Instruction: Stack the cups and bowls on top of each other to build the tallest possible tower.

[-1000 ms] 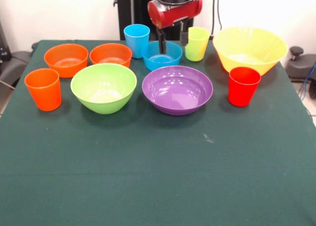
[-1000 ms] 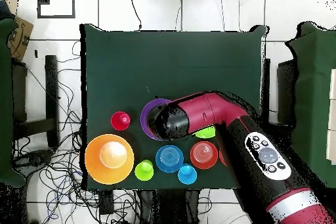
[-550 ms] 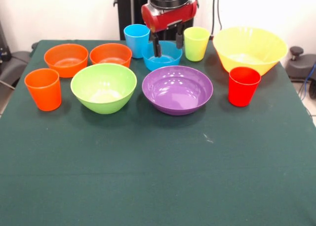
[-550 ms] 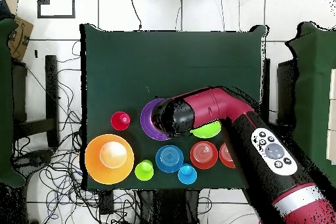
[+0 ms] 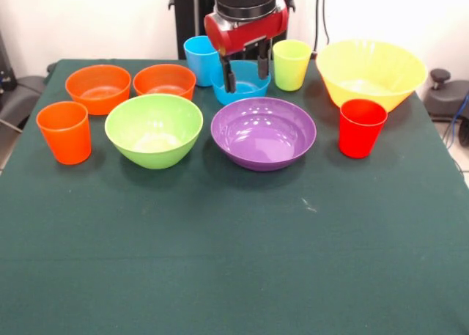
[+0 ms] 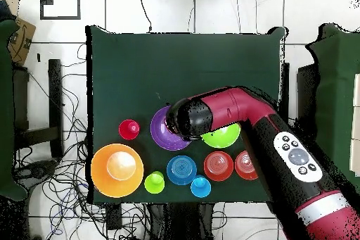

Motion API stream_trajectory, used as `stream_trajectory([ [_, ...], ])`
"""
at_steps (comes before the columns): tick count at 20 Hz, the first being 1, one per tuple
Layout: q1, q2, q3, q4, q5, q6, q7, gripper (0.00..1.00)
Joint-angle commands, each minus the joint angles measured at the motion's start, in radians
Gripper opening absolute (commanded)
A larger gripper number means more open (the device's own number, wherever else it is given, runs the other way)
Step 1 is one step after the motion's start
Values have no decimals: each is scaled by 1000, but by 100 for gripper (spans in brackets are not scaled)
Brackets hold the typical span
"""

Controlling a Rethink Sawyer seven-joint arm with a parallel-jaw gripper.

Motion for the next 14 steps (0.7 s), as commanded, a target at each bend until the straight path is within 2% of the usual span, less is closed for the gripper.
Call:
stream_trajectory([
  [1, -6, 47, 43, -100, -73, 136, -391, 100],
  [6, -7, 53, 50, -125, -71, 163, -396, 100],
  [14, -18, 79, 50, -145, -90, 154, -423, 100],
])
